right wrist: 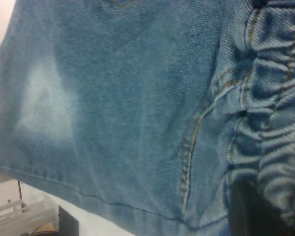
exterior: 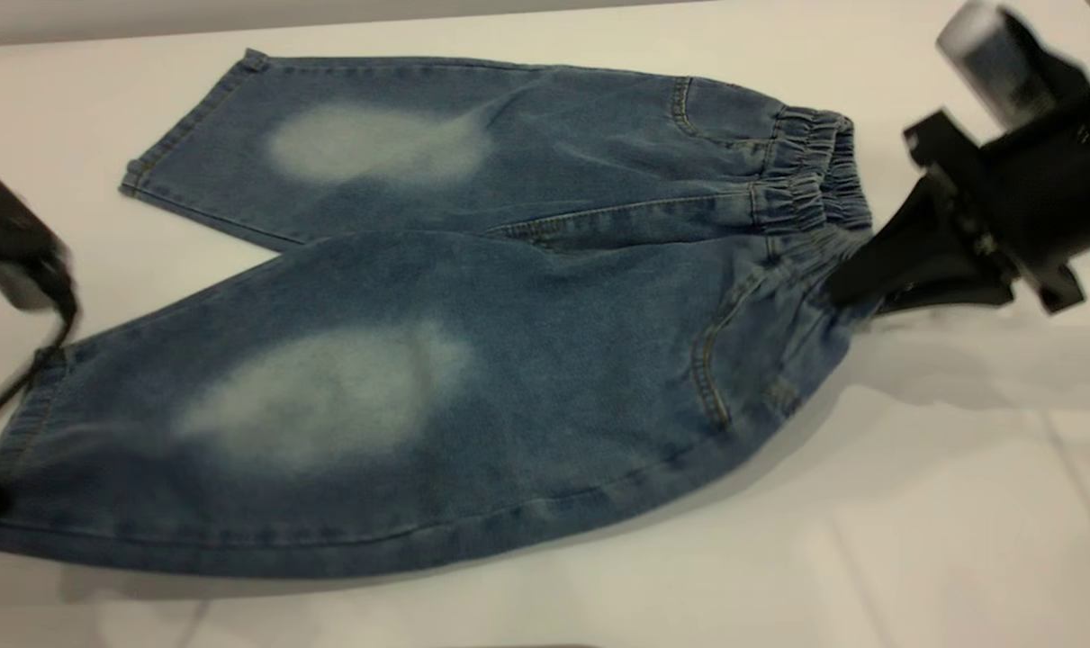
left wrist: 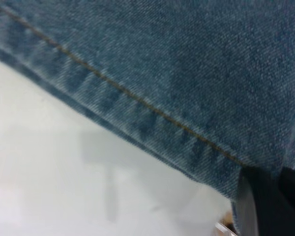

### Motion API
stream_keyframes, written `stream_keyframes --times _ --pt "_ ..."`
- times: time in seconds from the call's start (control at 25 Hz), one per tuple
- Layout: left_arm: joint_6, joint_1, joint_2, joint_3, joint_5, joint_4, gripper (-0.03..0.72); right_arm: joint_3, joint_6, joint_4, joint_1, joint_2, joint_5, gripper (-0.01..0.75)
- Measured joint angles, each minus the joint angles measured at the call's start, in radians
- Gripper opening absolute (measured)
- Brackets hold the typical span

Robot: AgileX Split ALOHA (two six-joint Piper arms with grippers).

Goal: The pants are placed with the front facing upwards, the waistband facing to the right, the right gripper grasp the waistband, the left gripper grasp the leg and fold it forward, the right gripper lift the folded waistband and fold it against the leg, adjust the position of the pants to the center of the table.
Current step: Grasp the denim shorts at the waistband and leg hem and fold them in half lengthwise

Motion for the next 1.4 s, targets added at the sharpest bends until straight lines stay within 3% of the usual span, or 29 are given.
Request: stream_keyframes --times 0.2,0.4,0.6,0.96,1.4 --pt "-0.051 0.000 -0.188 0.007 0.125 0.000 0.035 0.025 0.089 -0.084 0.000 -0.097 0.001 0.065" --pt "-0.108 0.000 -0.393 0.008 0.273 0.016 0.035 0.152 0.137 -0.130 0.000 -0.235 -0.019 0.065" --pt "-0.194 0.000 -0.606 0.010 0.333 0.076 0.035 0.254 0.201 -0.163 0.000 -0.375 -0.019 0.065" --pt "-0.480 0.000 -0.540 -0.060 0.160 0.338 0.035 0.248 0.280 -0.064 0.000 -0.441 -0.026 0.065" --pt "-0.582 0.000 -0.011 -0.391 -0.110 0.440 0.035 0.229 0.371 0.267 0.000 -0.359 -0.134 0.065"
